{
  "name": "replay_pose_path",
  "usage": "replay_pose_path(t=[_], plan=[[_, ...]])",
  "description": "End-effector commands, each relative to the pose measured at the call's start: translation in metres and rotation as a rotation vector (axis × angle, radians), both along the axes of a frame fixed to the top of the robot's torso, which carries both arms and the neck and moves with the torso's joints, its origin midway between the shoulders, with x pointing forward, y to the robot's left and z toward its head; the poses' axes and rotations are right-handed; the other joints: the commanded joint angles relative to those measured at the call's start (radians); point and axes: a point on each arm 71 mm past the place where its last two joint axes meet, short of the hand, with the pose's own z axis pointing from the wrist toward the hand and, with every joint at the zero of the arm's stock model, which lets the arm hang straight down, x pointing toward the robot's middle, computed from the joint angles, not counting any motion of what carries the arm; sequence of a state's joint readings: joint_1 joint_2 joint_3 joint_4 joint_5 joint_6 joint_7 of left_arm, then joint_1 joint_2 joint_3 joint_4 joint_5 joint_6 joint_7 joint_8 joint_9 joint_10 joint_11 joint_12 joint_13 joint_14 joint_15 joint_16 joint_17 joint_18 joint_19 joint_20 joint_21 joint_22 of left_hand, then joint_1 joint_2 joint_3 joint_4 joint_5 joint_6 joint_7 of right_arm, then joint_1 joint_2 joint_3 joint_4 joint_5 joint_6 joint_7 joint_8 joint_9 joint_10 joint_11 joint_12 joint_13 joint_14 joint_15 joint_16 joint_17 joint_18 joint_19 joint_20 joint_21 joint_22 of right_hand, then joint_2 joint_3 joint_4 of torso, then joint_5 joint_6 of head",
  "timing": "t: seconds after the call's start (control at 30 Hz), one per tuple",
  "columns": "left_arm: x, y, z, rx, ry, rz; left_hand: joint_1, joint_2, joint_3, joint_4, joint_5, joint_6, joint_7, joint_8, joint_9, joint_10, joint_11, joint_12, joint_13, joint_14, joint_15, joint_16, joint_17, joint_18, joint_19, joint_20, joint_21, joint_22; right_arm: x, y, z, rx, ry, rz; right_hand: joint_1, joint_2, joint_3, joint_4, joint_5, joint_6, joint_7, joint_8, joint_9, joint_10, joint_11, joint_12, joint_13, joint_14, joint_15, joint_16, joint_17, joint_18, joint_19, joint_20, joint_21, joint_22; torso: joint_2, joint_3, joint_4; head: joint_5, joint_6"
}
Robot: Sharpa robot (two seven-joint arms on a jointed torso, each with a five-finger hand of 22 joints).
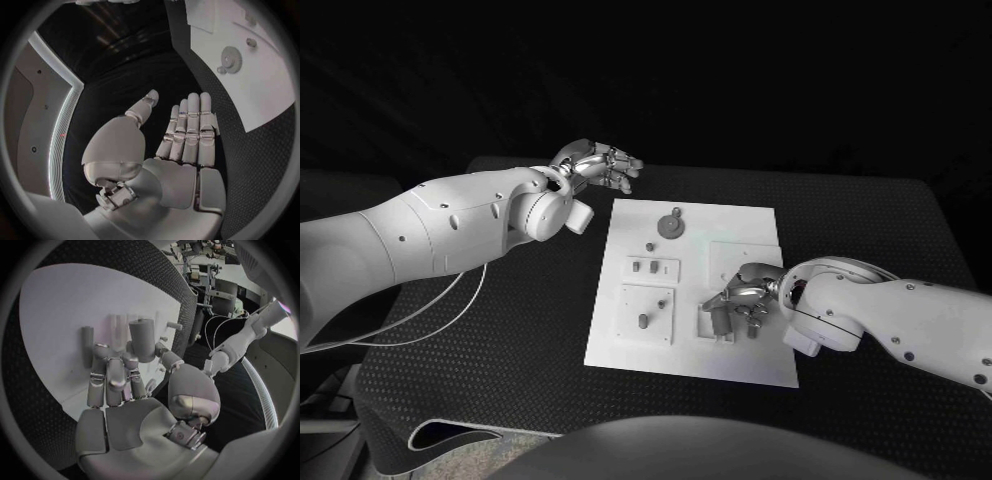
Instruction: Assemble the parts on the task board
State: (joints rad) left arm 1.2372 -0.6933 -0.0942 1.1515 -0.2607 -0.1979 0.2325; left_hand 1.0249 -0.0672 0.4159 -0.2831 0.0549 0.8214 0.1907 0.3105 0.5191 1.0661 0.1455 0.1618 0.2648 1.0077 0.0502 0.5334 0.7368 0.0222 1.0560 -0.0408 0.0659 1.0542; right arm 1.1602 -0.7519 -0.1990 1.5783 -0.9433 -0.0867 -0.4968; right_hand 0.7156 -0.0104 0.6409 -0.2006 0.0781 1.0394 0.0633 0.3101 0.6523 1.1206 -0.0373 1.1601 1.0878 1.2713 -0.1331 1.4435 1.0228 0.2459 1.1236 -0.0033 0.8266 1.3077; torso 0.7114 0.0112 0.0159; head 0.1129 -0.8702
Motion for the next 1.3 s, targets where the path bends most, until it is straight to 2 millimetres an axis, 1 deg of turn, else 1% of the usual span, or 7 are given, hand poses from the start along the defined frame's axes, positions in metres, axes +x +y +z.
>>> replay_pose_path(t=[0.03, 0.37, 0.57, 0.73, 0.9, 1.3], plan=[[-0.0002, -0.003, 0.0013, -0.006, -0.003, -0.019, -0.012, 0.001, -0.003, 0.001, -0.005, -0.009, 0.0, 0.006, -0.002, -0.01, 0.0, -0.001, -0.001, -0.001, 0.008, -0.004, 0.001, 0.02, -0.009, 0.0, 0.001, -0.002, -0.0026, -0.0003, -0.0044, -0.024, 0.013, 0.021, -0.016, -0.006, 0.022, -0.015, 0.001, 0.048, 0.005, -0.007, 0.001, 0.0, -0.003, -0.005, -0.001, -0.005, -0.007, 0.003, -0.003, 0.016, 0.002, -0.004, 0.002, 0.019, 0.0, 0.0, -0.0002, 0.001, -0.001], [-0.0002, -0.0027, 0.0014, -0.006, -0.002, -0.018, -0.013, 0.001, -0.003, 0.001, -0.005, -0.009, 0.0, 0.007, -0.002, -0.01, 0.0, -0.001, -0.001, -0.001, 0.009, -0.004, 0.001, 0.02, -0.009, 0.001, 0.001, -0.002, -0.0024, -0.0004, -0.0076, -0.042, 0.008, 0.032, -0.063, -0.044, 0.027, 0.018, 0.001, 0.048, 0.006, -0.014, -0.002, -0.006, -0.002, -0.006, 0.002, -0.014, -0.006, 0.005, -0.013, 0.016, -0.001, -0.005, 0.001, 0.02, 0.0, 0.0006, -0.0008, 0.004, -0.003], [-0.0001, -0.0026, 0.0013, -0.006, -0.002, -0.018, -0.014, 0.001, -0.003, 0.002, -0.005, -0.01, 0.0, 0.007, -0.002, -0.01, 0.0, -0.001, -0.001, -0.002, 0.009, -0.004, 0.001, 0.02, -0.01, 0.001, 0.001, -0.002, -0.0041, 0.0002, -0.0108, -0.047, 0.02, 0.039, -0.072, -0.055, 0.03, 0.026, 0.001, 0.046, 0.006, -0.016, -0.002, -0.007, -0.002, -0.006, 0.002, -0.018, -0.006, 0.005, -0.018, 0.016, -0.001, -0.006, 0.001, 0.02, 0.0, 0.0011, -0.0008, 0.006, -0.003], [-0.0001, -0.0031, 0.0012, -0.006, -0.001, -0.02, -0.014, 0.001, -0.003, 0.002, -0.005, -0.01, 0.0, 0.007, -0.002, -0.011, 0.001, -0.001, -0.001, -0.002, 0.009, -0.005, 0.002, 0.02, -0.01, 0.001, 0.001, -0.002, -0.0056, 0.0017, -0.0122, -0.049, 0.027, 0.047, -0.076, -0.057, 0.031, 0.03, 0.001, 0.046, 0.007, -0.016, -0.002, -0.008, -0.002, -0.007, 0.002, -0.019, -0.006, 0.005, -0.019, 0.016, -0.002, -0.006, 0.0, 0.02, 0.0, 0.0017, -0.0011, 0.007, -0.003], [0.0, -0.0029, 0.0011, -0.005, 0.0, -0.018, -0.015, 0.001, -0.003, 0.002, -0.005, -0.01, 0.0, 0.007, -0.002, -0.011, 0.001, -0.001, -0.002, -0.002, 0.009, -0.005, 0.002, 0.02, -0.01, 0.001, 0.001, -0.003, -0.0068, 0.0023, -0.0128, -0.051, 0.033, 0.055, -0.078, -0.059, 0.032, 0.031, 0.001, 0.045, 0.007, -0.017, -0.002, -0.009, -0.001, -0.007, 0.002, -0.021, -0.006, 0.005, -0.022, 0.016, -0.002, -0.006, 0.0, 0.02, 0.0, 0.0015, -0.0012, 0.009, -0.003], [0.0, -0.0029, 0.001, -0.005, 0.0, -0.019, -0.016, 0.001, -0.003, 0.002, -0.005, -0.01, 0.0, 0.007, -0.003, -0.011, 0.001, -0.001, -0.002, -0.002, 0.009, -0.005, 0.002, 0.02, -0.011, 0.001, 0.001, -0.003, -0.0088, 0.0033, -0.013, -0.053, 0.033, 0.063, -0.08, -0.055, 0.035, 0.034, 0.001, 0.045, 0.007, -0.017, -0.002, -0.01, -0.001, -0.007, 0.003, -0.021, -0.006, 0.006, -0.021, 0.016, -0.003, -0.006, 0.0, 0.02, 0.0, 0.0009, -0.0011, 0.009, -0.003]])
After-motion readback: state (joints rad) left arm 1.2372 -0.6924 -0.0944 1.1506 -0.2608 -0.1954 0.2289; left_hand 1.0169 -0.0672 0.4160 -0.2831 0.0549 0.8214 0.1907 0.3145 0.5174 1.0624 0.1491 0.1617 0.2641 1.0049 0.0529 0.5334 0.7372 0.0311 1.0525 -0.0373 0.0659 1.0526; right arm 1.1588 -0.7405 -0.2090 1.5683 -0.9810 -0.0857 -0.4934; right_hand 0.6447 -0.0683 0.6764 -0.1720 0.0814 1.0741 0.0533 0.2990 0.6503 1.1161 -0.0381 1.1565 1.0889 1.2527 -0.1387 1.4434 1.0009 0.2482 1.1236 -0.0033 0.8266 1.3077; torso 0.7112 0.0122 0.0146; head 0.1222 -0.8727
